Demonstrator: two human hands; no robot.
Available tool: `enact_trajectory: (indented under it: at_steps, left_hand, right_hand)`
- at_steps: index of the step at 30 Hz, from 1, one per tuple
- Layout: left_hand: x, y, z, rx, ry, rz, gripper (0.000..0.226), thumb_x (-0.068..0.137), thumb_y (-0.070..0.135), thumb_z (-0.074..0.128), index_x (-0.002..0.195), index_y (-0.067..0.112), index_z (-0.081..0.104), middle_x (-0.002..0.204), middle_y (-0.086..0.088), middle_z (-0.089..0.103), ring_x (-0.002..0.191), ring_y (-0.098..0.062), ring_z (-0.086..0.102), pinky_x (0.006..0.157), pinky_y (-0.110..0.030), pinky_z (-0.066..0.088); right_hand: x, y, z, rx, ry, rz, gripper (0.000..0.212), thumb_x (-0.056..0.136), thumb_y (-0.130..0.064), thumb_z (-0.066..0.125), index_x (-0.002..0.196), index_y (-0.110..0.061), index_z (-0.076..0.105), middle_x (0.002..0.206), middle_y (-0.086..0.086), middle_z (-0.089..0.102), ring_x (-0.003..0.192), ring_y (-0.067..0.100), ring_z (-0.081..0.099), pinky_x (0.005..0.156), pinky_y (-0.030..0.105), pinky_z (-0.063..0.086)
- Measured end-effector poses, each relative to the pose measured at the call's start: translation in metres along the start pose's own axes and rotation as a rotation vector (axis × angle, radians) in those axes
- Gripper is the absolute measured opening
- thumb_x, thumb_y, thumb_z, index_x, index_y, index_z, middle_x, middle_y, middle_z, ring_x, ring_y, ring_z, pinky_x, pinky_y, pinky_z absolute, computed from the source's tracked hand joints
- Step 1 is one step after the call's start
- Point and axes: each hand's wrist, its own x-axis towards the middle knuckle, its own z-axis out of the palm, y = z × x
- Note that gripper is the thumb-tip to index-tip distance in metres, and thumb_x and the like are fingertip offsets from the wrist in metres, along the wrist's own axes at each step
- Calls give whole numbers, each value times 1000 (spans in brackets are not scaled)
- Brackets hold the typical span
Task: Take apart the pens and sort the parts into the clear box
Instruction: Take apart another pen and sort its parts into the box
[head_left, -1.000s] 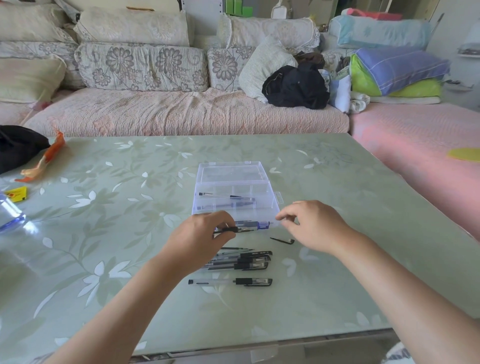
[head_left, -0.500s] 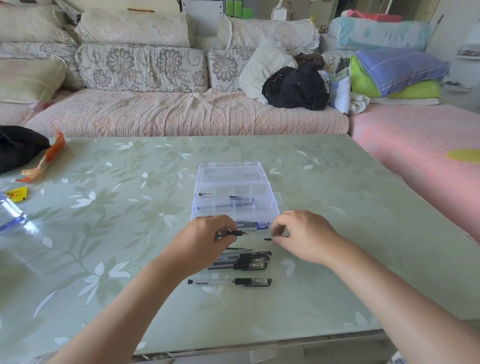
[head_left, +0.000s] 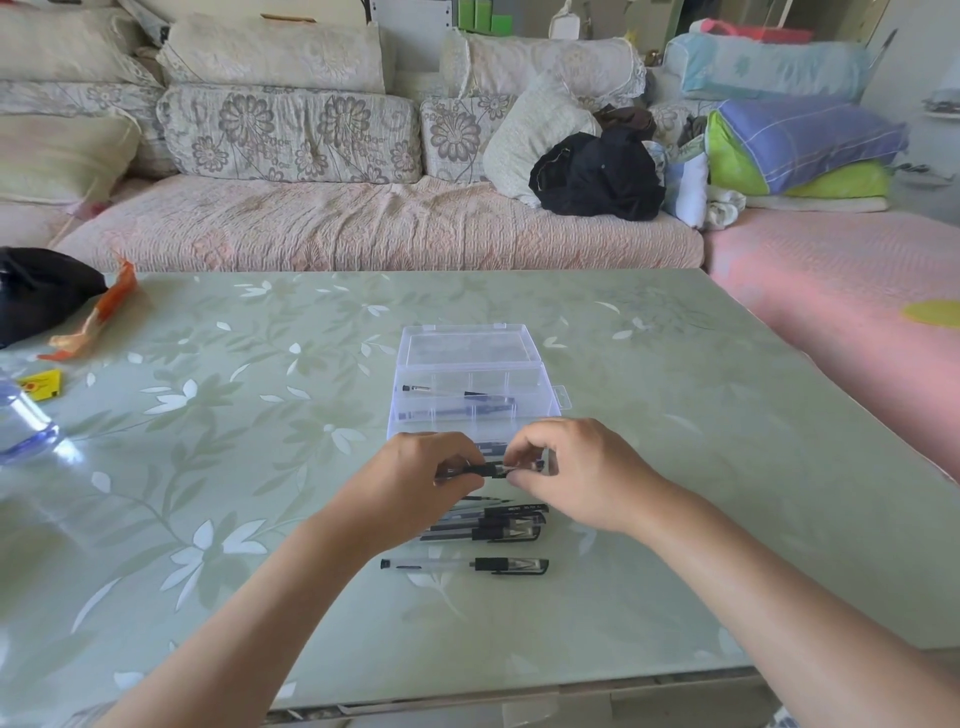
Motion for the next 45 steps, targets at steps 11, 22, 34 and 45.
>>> enact_trajectory:
  at_steps: [11, 22, 34, 45]
  left_hand:
    - [1, 7, -12, -134, -79, -144, 13, 90, 20, 62, 88, 30, 71, 76, 6, 68, 43, -6, 41, 41, -17, 36]
    - [-2, 6, -15, -35, 60, 10, 16, 86, 16, 73, 95, 28, 78, 77, 14, 70, 67, -1, 59, 59, -10, 40]
    - [8, -9, -29, 175, 209, 8, 17, 84, 26, 73, 98, 35, 73, 85, 23, 61, 83, -4, 58, 73, -29, 52]
    - [27, -39, -22, 173, 244, -169, 42, 93, 29, 59, 134, 20, 51, 132, 4, 43, 116, -17, 48, 83, -24, 41]
  right_hand:
    - [4, -5, 8, -59, 63, -65, 14, 89, -43, 63, 96, -35, 73, 77, -17, 60, 68, -2, 49, 64, 24, 39]
    - [4, -13, 12, 248, -9, 8, 15, 91, -31, 65, 85, -23, 76, 68, 3, 65, 50, 6, 42, 51, 18, 34]
    - [26, -17, -6, -77, 50, 42, 15, 88, -36, 65, 100, -42, 72, 88, -20, 64, 69, -4, 49, 67, 24, 40]
    - [95, 1, -3, -230, 272, 181, 14, 91, -31, 61, 99, -35, 72, 96, -12, 58, 92, 14, 58, 70, 27, 38]
